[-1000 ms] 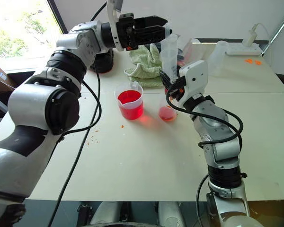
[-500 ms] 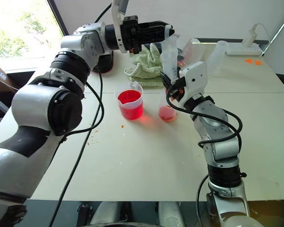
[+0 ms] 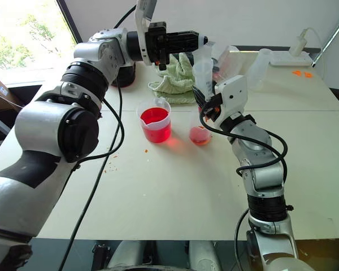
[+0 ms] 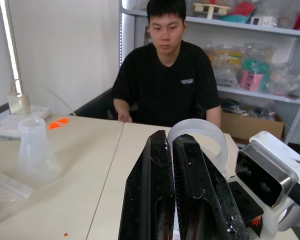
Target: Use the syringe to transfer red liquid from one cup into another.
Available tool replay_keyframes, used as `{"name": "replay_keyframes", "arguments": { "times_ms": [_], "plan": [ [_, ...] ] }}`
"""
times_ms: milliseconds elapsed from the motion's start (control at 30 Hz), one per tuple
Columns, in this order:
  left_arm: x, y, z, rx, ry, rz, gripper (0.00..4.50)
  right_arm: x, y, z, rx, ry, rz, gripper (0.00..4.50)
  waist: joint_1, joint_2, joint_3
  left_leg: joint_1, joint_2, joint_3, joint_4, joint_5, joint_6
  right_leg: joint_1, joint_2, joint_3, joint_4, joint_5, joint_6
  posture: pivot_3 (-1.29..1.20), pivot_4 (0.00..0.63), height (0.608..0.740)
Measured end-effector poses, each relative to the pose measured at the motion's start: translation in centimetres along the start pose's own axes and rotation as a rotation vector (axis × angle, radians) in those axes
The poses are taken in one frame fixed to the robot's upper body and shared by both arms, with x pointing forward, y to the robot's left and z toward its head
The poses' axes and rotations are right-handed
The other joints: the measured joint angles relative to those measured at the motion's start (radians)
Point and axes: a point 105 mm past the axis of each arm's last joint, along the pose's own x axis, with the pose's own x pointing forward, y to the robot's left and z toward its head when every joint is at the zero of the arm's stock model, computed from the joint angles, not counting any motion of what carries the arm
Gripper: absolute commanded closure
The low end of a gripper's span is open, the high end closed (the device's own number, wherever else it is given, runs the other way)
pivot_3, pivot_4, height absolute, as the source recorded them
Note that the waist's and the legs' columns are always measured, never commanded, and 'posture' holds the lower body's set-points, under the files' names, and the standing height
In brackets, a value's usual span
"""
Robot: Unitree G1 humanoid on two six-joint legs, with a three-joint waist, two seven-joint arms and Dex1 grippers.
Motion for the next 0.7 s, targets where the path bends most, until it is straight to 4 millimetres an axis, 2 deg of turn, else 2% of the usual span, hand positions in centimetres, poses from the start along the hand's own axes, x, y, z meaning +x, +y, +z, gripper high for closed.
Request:
{"name": "replay_keyframes", "arguments": {
  "times_ms": [700],
  "plan": [
    [0.78,-0.37,-0.9,-0.001,0.031,-0.027,4.48,0.36,0.1,-0.6,0.031,-0.013,-0.025,3.08,0.0,0.0,0.0,0.0,0.0,0.0,0.0,0.0,0.0,0.0,0.0,0.0,0.0,0.0,0.0,0.0,0.15,0.711]
  ]
}}
